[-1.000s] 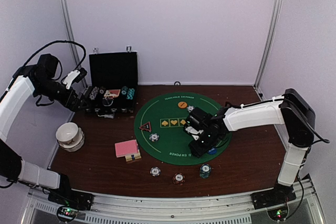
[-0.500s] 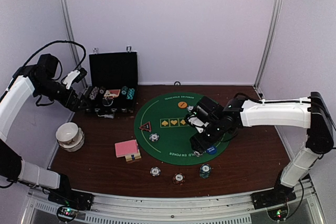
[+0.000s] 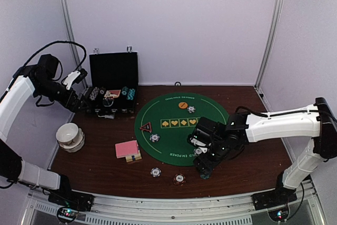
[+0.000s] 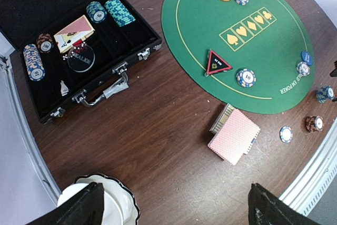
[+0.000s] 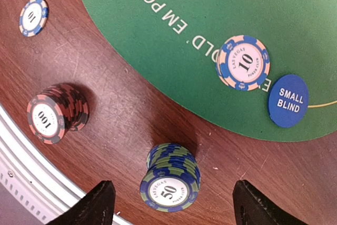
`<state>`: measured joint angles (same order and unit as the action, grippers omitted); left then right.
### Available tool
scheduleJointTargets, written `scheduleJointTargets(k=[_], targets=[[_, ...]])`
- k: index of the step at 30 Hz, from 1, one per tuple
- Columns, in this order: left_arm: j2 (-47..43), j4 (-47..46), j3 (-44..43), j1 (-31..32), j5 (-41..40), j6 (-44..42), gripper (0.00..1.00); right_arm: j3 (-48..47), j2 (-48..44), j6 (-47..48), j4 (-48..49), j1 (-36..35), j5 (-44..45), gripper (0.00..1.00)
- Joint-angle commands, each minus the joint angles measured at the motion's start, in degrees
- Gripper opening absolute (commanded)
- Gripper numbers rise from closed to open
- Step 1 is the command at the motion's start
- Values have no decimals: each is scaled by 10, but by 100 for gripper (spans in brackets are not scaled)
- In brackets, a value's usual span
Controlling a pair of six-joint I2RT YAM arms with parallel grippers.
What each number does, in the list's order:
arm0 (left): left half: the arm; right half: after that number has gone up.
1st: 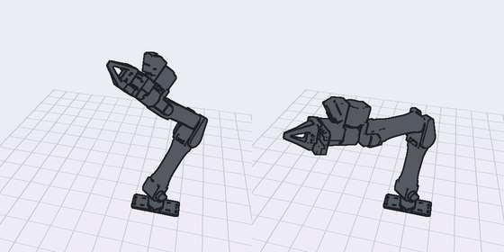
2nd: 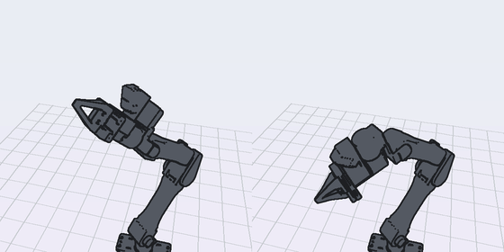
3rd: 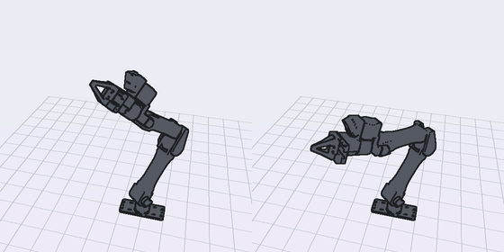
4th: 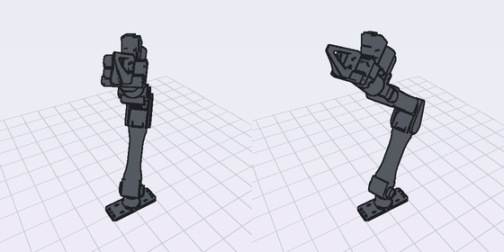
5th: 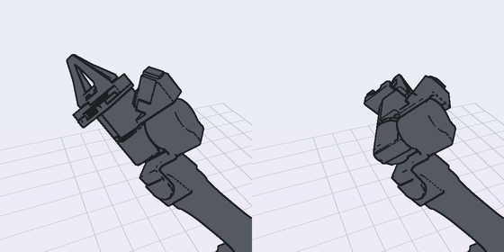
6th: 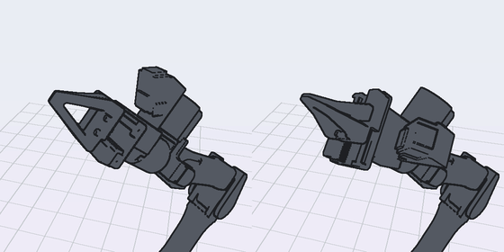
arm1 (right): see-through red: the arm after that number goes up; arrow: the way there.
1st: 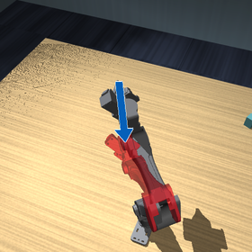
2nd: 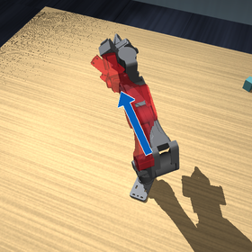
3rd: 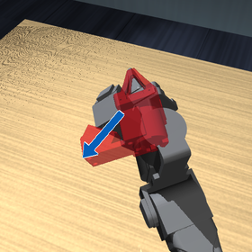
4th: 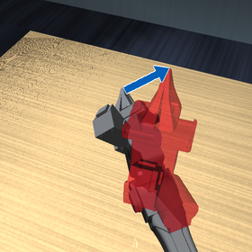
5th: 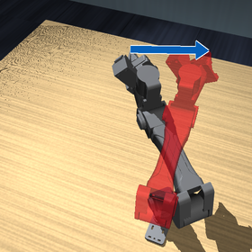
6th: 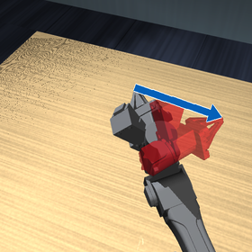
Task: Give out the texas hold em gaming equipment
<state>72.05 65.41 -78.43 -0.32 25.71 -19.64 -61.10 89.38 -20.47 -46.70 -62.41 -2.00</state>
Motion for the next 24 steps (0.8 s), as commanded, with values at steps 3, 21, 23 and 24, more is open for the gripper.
scheduleJointTargets(k=[3, 21, 23, 24], targets=[[6, 4, -19, 1, 6, -8, 98, 6, 13, -22, 15, -5, 17, 81], [2, 6, -20, 1, 4, -8, 98, 34, 33, -18, 41, -6, 3, 65], [1, 7, -19, 1, 4, -8, 98, 37, 36, -18, 43, -6, 1, 65], [2, 7, -19, 1, 4, -8, 98, 38, 37, -17, 43, -6, 1, 65]])
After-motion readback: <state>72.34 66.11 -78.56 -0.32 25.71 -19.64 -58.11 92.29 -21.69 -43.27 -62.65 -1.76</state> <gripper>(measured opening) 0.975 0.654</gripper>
